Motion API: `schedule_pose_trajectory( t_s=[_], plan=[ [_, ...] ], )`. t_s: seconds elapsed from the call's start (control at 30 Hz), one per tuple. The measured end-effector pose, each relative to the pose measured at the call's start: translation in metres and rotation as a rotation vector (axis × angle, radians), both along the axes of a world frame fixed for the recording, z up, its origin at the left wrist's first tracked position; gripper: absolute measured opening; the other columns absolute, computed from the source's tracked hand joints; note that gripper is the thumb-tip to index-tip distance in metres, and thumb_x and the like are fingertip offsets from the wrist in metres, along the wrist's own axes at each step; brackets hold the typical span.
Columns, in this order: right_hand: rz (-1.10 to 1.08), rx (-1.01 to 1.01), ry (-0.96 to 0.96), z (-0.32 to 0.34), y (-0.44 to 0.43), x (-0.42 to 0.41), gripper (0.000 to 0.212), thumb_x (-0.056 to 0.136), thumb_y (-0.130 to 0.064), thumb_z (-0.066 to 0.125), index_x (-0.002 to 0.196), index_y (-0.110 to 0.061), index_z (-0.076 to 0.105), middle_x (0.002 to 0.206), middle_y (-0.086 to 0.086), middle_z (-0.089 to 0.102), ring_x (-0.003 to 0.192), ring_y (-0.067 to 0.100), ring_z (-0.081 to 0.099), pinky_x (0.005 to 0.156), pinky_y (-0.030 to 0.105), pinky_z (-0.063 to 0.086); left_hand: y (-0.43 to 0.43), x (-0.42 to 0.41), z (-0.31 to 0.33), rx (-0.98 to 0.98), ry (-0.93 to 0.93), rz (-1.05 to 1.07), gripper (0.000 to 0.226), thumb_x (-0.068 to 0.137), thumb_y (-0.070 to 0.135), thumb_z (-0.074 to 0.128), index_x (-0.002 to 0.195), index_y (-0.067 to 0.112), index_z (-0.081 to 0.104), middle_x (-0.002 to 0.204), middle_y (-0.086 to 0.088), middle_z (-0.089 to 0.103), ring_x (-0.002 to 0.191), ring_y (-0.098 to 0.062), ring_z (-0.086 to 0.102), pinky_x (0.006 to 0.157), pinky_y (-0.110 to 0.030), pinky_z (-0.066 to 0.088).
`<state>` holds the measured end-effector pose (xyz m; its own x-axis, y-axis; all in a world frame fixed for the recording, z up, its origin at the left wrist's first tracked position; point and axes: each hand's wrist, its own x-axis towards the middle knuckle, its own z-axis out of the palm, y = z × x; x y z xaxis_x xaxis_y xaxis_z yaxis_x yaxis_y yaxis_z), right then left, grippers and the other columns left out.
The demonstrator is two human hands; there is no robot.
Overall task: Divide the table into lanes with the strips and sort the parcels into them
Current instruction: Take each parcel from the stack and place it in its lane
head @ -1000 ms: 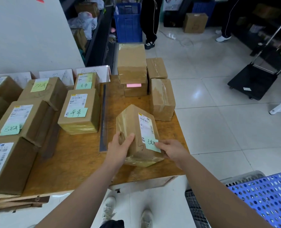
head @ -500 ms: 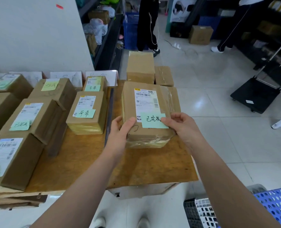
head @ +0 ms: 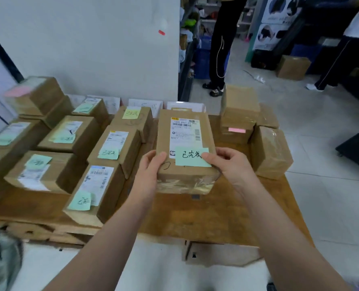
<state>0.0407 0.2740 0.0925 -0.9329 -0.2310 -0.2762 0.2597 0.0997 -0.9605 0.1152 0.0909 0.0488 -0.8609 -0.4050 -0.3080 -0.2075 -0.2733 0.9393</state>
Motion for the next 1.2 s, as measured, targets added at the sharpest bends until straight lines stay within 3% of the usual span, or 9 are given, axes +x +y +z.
schedule_pose_trajectory(
  t_s=[0.1, 0.27, 0.47, 0.6, 0.73, 0.9, 1.03, 1.13, 1.2],
  plan=[
    [0.018, -0.013, -0.013, -0.001, -0.05, 0.02, 0.027, 0.078, -0.019, 0.08, 0.099, -0.016, 0.065, 0.09, -0.003, 0.074, 0.071, 0.006, 0.072, 0.059, 0.021, 0.057, -0.048, 0.025, 0.001, -0.007, -0.029, -0.025, 0.08, 0.062, 0.066, 0.072, 0.132, 0.032, 0.052, 0.118, 0.001, 0.071, 0.111, -0.024, 0.066, 0.103, -0.051, 0.047],
    [0.012, -0.006, -0.027, -0.013, -0.122, 0.042, 0.032, 0.076, -0.025, 0.081, 0.103, -0.014, 0.067, 0.096, -0.001, 0.075, 0.083, 0.014, 0.073, 0.079, 0.035, 0.06, -0.119, 0.046, -0.006, -0.062, -0.076, -0.037, 0.082, 0.063, 0.072, 0.068, 0.134, 0.034, 0.052, 0.123, 0.003, 0.067, 0.113, -0.023, 0.064, 0.104, -0.049, 0.045],
    [-0.014, -0.002, -0.015, -0.016, -0.182, 0.038, 0.035, 0.079, -0.029, 0.078, 0.109, -0.015, 0.068, 0.099, -0.005, 0.074, 0.085, 0.009, 0.072, 0.067, 0.019, 0.056, -0.173, 0.037, 0.004, -0.138, -0.106, -0.056, 0.063, 0.075, 0.066, 0.056, 0.13, 0.033, 0.058, 0.122, 0.004, 0.067, 0.11, -0.018, 0.063, 0.1, -0.042, 0.047],
    [-0.028, 0.03, 0.004, -0.014, -0.211, 0.004, 0.033, 0.079, -0.032, 0.078, 0.107, -0.018, 0.068, 0.1, -0.007, 0.073, 0.086, 0.009, 0.071, 0.071, 0.022, 0.056, -0.199, 0.003, 0.009, -0.189, -0.065, -0.102, 0.037, 0.092, 0.052, 0.045, 0.123, 0.036, 0.06, 0.113, 0.007, 0.071, 0.105, -0.016, 0.064, 0.091, -0.035, 0.047],
    [-0.034, 0.045, 0.024, -0.016, -0.236, -0.047, 0.032, 0.08, -0.031, 0.077, 0.108, -0.021, 0.065, 0.104, -0.007, 0.071, 0.092, 0.011, 0.068, 0.084, 0.031, 0.057, -0.221, -0.044, 0.014, -0.275, -0.063, -0.119, 0.042, 0.092, 0.054, 0.04, 0.128, 0.038, 0.057, 0.112, 0.008, 0.072, 0.104, -0.016, 0.068, 0.097, -0.041, 0.049],
    [0.011, 0.048, 0.083, -0.015, -0.27, -0.115, 0.028, 0.083, -0.022, 0.075, 0.109, -0.019, 0.065, 0.099, -0.008, 0.071, 0.089, 0.01, 0.07, 0.079, 0.03, 0.059, -0.253, -0.111, 0.021, -0.407, -0.06, -0.102, 0.037, 0.103, 0.043, 0.033, 0.13, 0.032, 0.055, 0.116, 0.009, 0.069, 0.105, -0.011, 0.063, 0.09, -0.031, 0.045],
    [0.033, 0.123, 0.136, -0.022, -0.298, -0.163, 0.019, 0.085, -0.021, 0.072, 0.102, -0.025, 0.064, 0.094, -0.01, 0.069, 0.088, 0.009, 0.069, 0.079, 0.03, 0.059, -0.278, -0.159, 0.017, -0.464, -0.1, -0.088, 0.042, 0.102, 0.045, 0.034, 0.139, 0.031, 0.049, 0.126, 0.007, 0.064, 0.114, -0.018, 0.06, 0.101, -0.039, 0.045],
    [0.032, 0.159, 0.157, -0.031, -0.316, -0.195, 0.019, 0.086, -0.02, 0.071, 0.104, -0.024, 0.065, 0.096, -0.01, 0.069, 0.09, 0.01, 0.069, 0.08, 0.031, 0.059, -0.294, -0.189, 0.01, -0.432, -0.097, -0.101, 0.033, 0.105, 0.037, 0.035, 0.134, 0.032, 0.049, 0.122, 0.012, 0.065, 0.111, -0.012, 0.061, 0.093, -0.029, 0.047],
    [0.026, 0.186, 0.166, -0.037, -0.326, -0.211, 0.026, 0.087, -0.019, 0.069, 0.112, -0.019, 0.066, 0.103, -0.007, 0.071, 0.091, 0.01, 0.068, 0.079, 0.029, 0.058, -0.305, -0.207, 0.003, -0.405, -0.088, -0.116, 0.031, 0.104, 0.035, 0.038, 0.133, 0.032, 0.05, 0.12, 0.01, 0.068, 0.109, -0.012, 0.065, 0.098, -0.035, 0.05]
  ],
)
